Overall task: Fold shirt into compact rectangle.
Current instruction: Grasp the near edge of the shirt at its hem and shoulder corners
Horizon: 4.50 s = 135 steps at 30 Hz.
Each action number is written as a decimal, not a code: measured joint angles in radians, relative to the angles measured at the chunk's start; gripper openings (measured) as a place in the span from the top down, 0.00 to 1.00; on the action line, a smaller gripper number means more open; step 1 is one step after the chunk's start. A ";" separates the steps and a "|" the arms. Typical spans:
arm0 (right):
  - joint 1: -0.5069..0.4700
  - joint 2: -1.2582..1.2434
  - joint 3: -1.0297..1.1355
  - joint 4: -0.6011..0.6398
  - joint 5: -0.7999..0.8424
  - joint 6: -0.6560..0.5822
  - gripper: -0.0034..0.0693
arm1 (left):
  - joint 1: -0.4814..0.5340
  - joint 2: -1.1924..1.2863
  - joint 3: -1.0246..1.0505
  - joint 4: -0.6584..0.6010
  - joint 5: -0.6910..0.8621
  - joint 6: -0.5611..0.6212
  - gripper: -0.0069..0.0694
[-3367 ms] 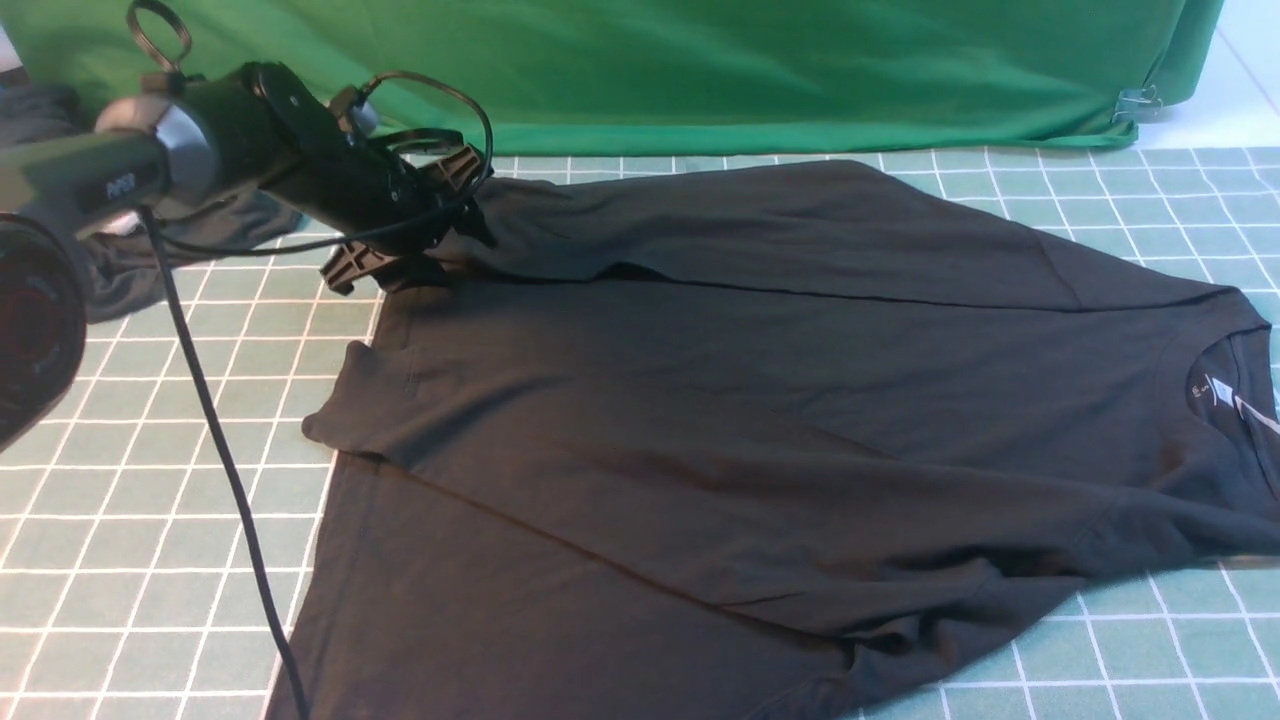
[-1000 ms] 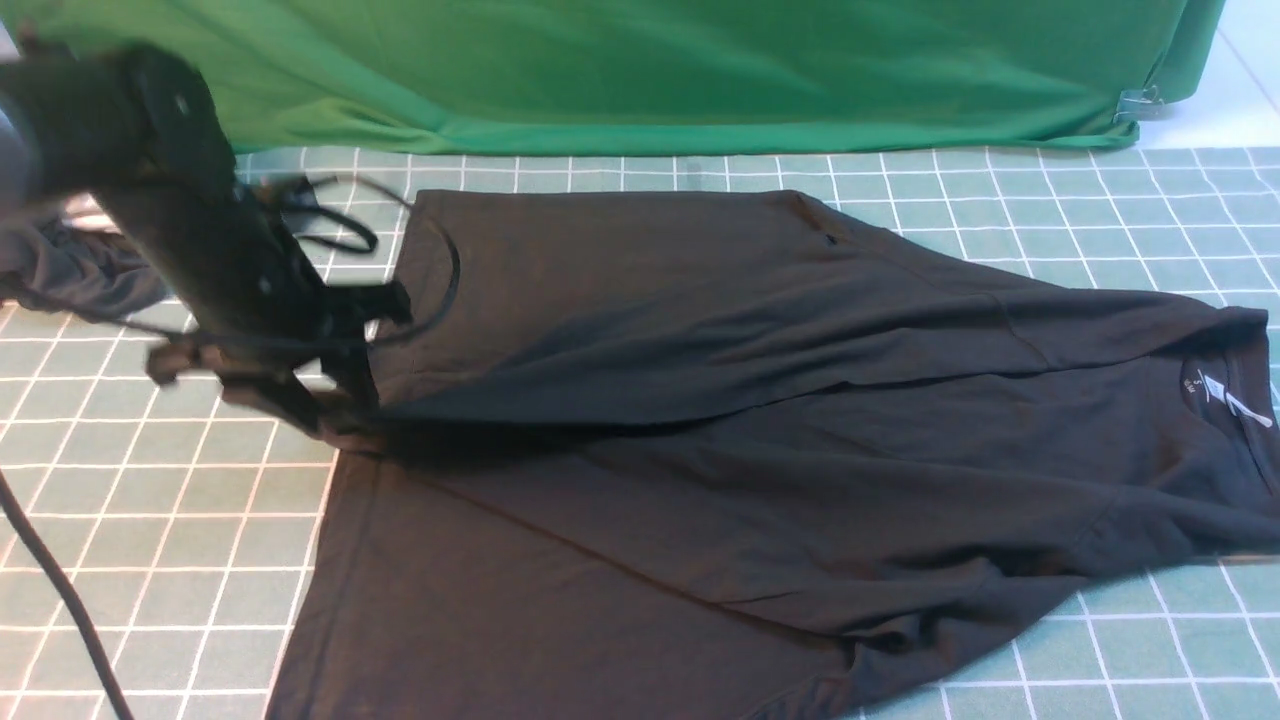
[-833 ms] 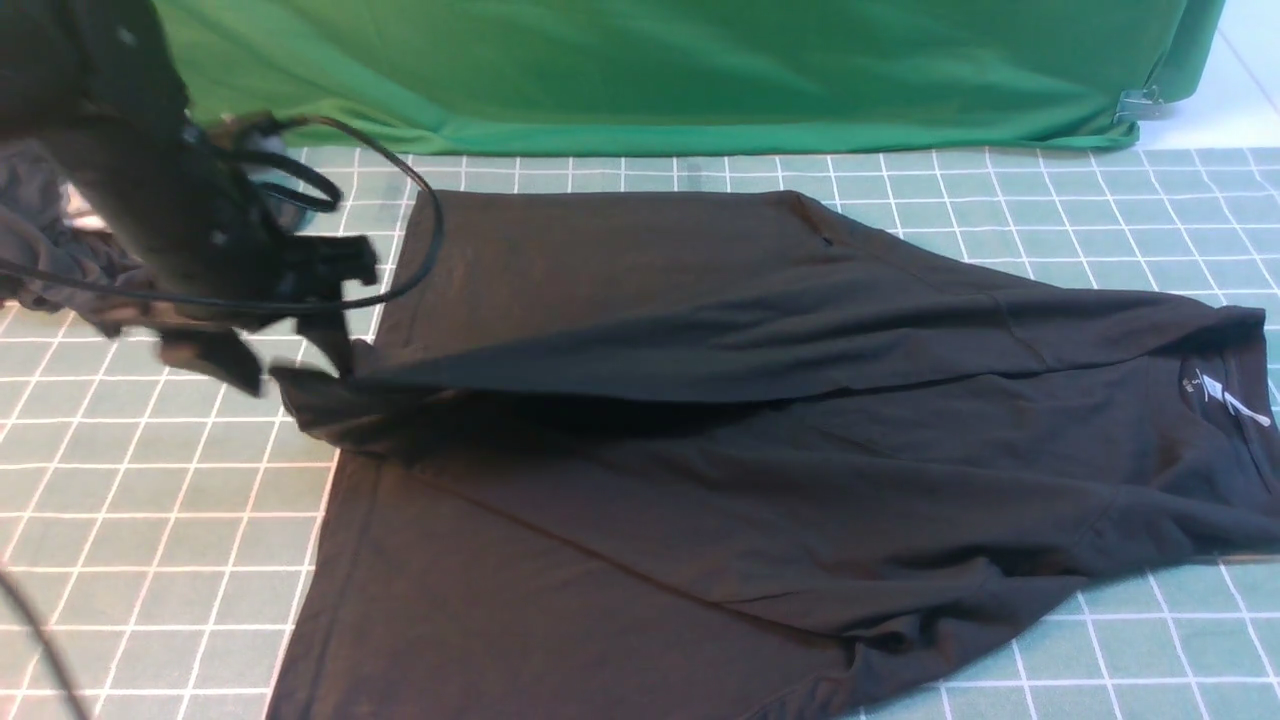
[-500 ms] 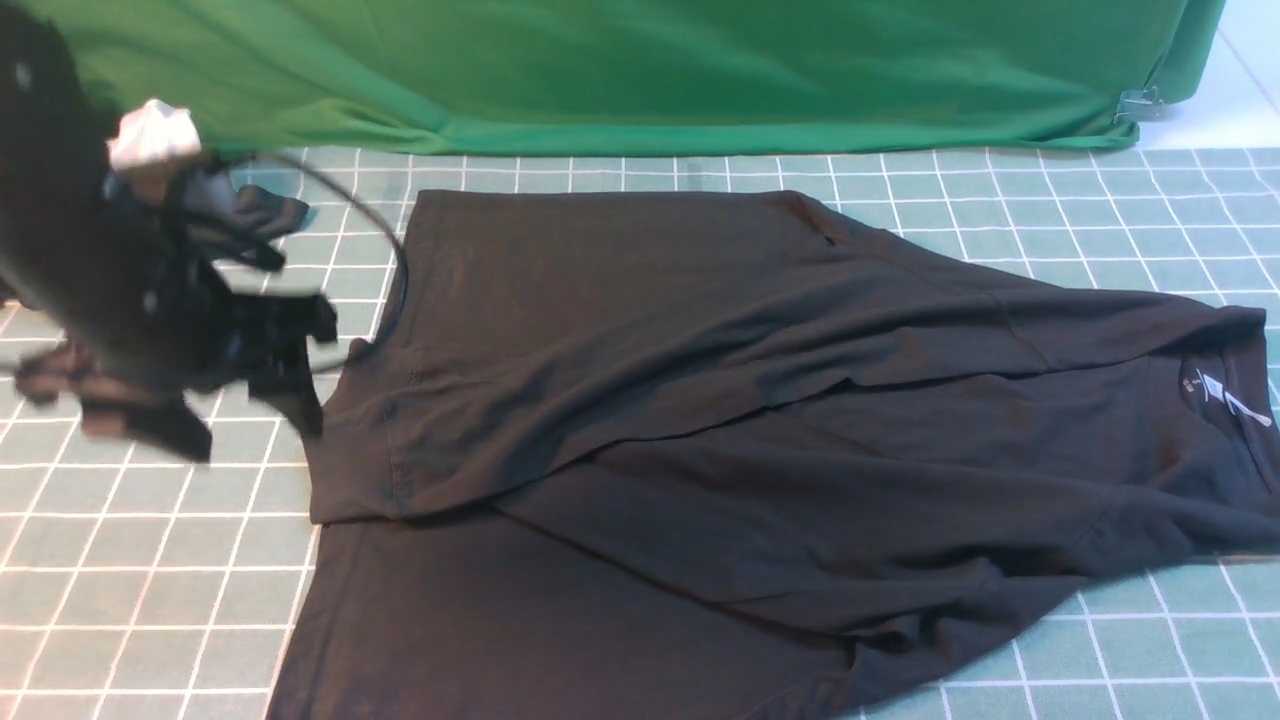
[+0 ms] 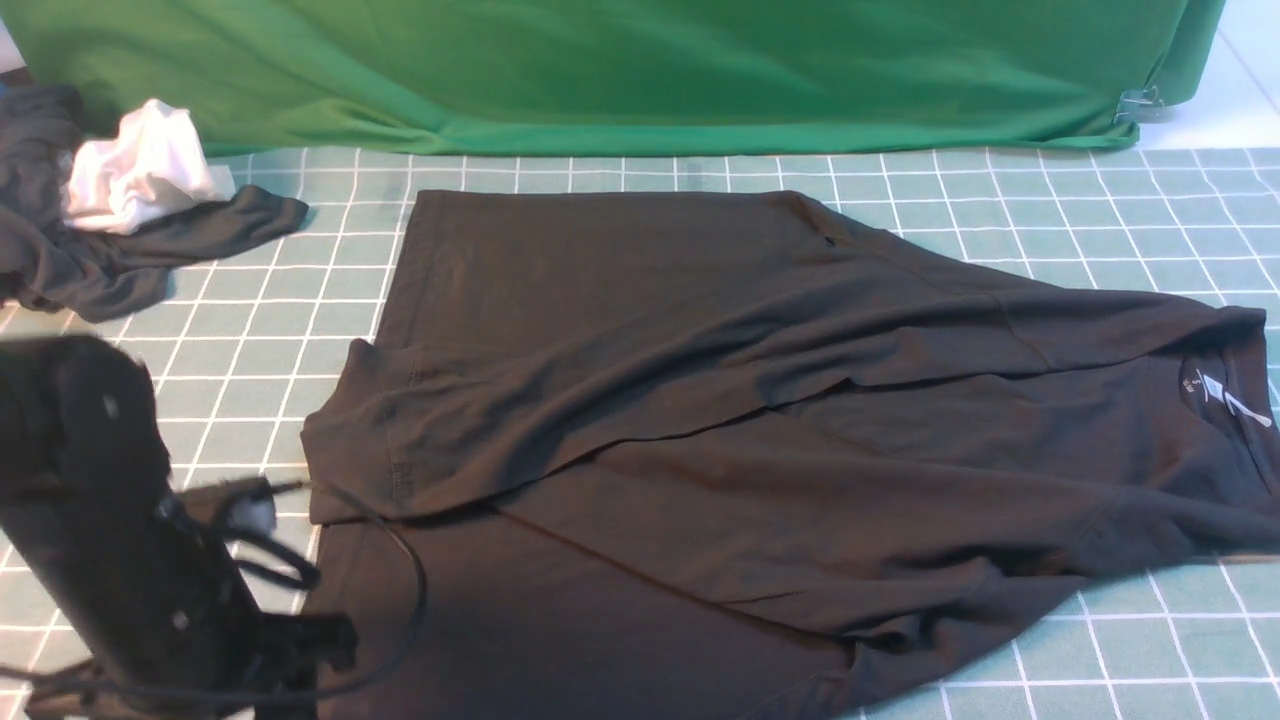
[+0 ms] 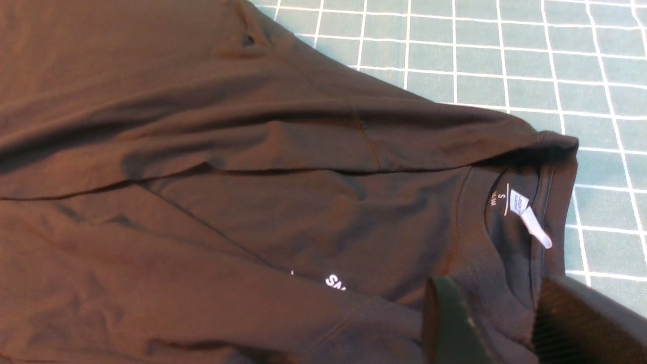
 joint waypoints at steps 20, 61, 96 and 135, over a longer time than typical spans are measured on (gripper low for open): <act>0.001 0.011 0.000 0.000 0.076 -0.042 0.62 | -0.055 -0.007 0.028 0.006 -0.160 0.066 0.89; 0.758 0.857 -0.066 -0.604 -0.015 -0.047 0.75 | -0.055 -0.159 -0.023 0.122 -0.052 0.015 0.89; 0.978 0.669 -0.101 -0.327 0.380 0.042 0.88 | -0.055 -0.337 0.158 0.024 -0.016 -0.005 0.68; 0.979 0.669 -0.101 -0.324 0.380 0.063 0.88 | -0.053 -0.244 0.184 -0.128 -0.125 0.038 0.89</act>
